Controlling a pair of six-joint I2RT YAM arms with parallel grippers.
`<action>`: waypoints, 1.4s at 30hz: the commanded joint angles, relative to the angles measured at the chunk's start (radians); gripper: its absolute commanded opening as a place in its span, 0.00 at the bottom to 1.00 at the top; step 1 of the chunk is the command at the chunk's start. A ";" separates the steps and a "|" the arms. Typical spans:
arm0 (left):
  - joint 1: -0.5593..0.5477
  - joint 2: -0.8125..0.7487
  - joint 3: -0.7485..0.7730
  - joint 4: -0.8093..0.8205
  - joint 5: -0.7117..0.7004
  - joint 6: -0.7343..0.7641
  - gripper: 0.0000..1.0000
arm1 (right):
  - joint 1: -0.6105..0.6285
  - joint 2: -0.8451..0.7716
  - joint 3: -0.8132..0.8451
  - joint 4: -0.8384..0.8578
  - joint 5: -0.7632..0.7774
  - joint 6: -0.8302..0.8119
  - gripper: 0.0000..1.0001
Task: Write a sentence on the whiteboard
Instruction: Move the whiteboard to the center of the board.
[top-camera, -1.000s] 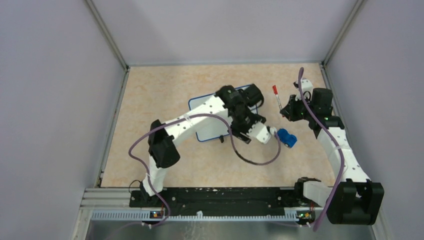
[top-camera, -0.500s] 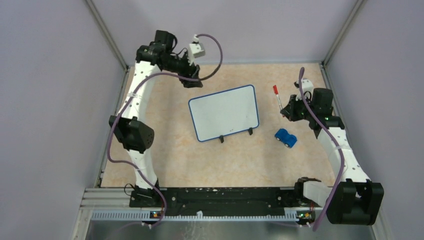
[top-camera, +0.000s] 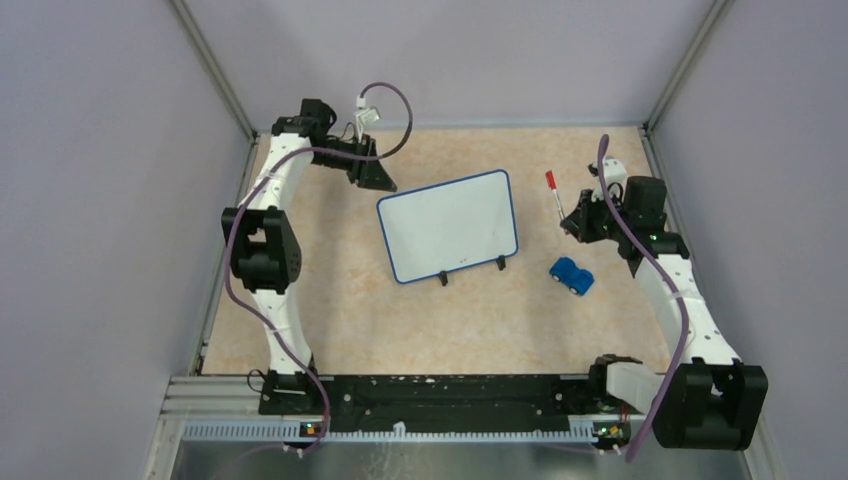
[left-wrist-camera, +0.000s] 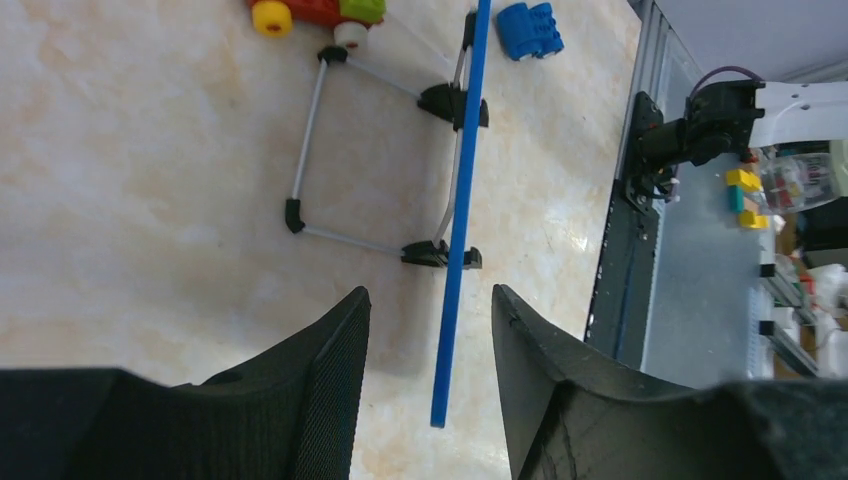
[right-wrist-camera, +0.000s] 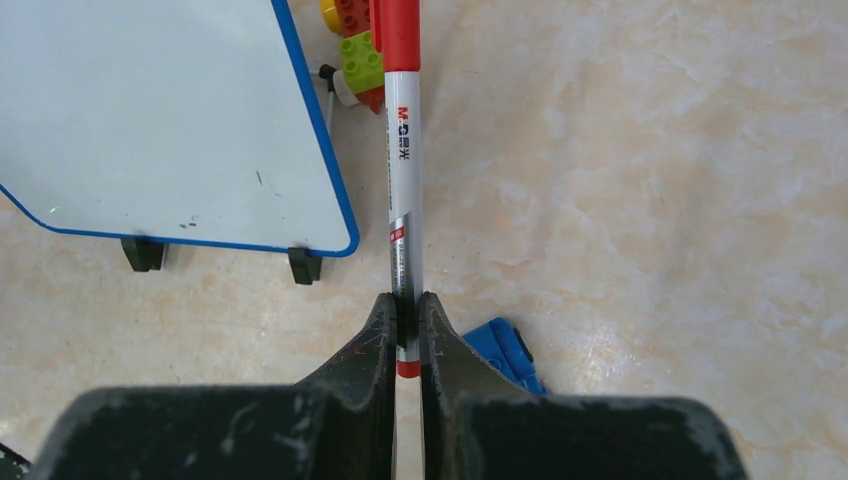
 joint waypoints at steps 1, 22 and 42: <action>0.009 -0.101 -0.159 0.151 0.058 -0.069 0.53 | -0.007 -0.015 0.021 0.031 -0.018 0.000 0.00; 0.008 -0.222 -0.389 0.386 0.147 -0.227 0.00 | -0.007 -0.010 0.018 0.032 -0.022 -0.001 0.00; -0.019 -0.330 -0.634 0.997 0.166 -0.596 0.00 | -0.008 -0.006 0.017 0.030 -0.030 -0.001 0.00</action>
